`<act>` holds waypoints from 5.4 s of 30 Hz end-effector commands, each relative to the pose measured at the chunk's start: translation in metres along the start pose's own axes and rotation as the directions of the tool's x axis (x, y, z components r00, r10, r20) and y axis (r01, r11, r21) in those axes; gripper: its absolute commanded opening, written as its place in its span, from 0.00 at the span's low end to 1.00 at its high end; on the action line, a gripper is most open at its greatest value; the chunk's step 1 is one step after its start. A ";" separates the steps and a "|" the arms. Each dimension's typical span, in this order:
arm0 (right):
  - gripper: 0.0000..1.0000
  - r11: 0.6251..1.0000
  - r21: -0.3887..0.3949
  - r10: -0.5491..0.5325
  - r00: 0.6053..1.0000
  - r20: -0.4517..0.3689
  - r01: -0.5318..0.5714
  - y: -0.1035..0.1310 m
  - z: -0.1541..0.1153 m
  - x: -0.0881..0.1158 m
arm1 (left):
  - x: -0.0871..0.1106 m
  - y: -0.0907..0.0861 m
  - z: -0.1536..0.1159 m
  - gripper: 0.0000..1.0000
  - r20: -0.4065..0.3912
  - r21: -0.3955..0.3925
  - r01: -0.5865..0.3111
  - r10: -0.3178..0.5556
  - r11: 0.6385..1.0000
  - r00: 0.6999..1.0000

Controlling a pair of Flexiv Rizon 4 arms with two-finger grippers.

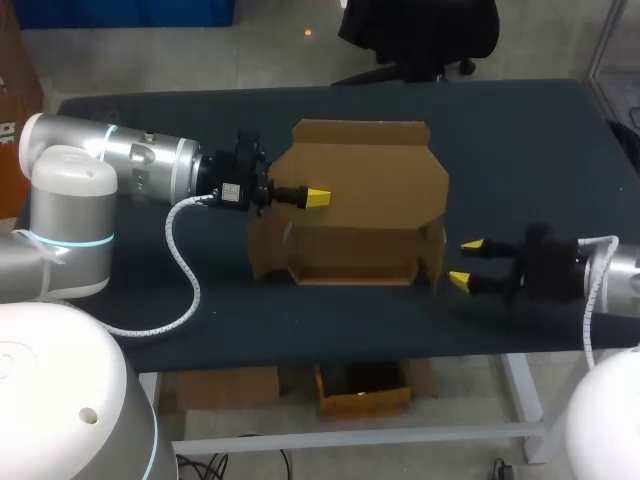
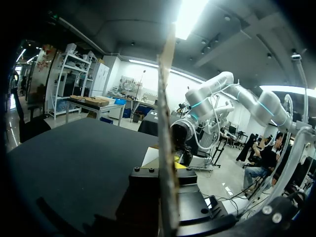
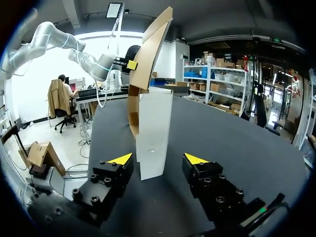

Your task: Assemble the packaging by folding the flat box into shape, placing the metal phone stand inside, and closing the box properly

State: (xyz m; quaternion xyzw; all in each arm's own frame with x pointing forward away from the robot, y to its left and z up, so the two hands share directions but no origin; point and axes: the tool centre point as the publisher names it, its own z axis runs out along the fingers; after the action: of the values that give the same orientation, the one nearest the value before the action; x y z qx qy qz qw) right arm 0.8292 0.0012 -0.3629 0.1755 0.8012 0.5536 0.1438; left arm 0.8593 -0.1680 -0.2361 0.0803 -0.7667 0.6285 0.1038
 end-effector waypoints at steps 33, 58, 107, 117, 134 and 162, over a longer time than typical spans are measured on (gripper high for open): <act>0.91 0.992 0.033 -0.108 0.940 -0.324 0.125 0.006 0.026 -0.045 | -0.002 0.003 0.000 0.00 -0.001 -0.001 0.000 0.000 1.000 1.000; 0.91 0.989 0.005 -0.134 0.926 -0.353 0.145 0.016 0.058 -0.026 | -0.002 0.003 0.000 0.00 -0.001 -0.001 0.000 0.000 1.000 1.000; 1.00 0.999 -0.050 -0.002 1.000 -0.013 0.001 0.015 0.074 -0.011 | -0.002 0.003 0.000 0.00 -0.001 -0.001 0.000 0.000 1.000 1.000; 1.00 0.998 -0.062 0.016 0.999 0.047 -0.013 0.017 0.077 -0.007 | -0.002 0.003 0.000 0.00 -0.001 -0.001 0.000 0.000 1.000 1.000; 1.00 0.998 -0.060 0.017 0.999 0.047 -0.015 0.021 0.083 -0.006 | -0.002 0.003 0.000 0.00 -0.001 -0.001 0.000 0.000 1.000 1.000; 0.94 0.999 -0.038 -0.023 0.991 -0.130 0.018 0.009 0.018 0.006 | -0.002 0.003 0.000 0.00 -0.001 -0.001 0.000 0.000 1.000 1.000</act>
State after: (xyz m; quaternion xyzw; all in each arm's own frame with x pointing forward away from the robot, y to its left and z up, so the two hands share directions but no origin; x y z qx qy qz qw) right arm 0.8361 0.0307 -0.3644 0.1302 0.8018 0.5741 0.1032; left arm 0.8594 -0.1679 -0.2362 0.0804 -0.7667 0.6284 0.1037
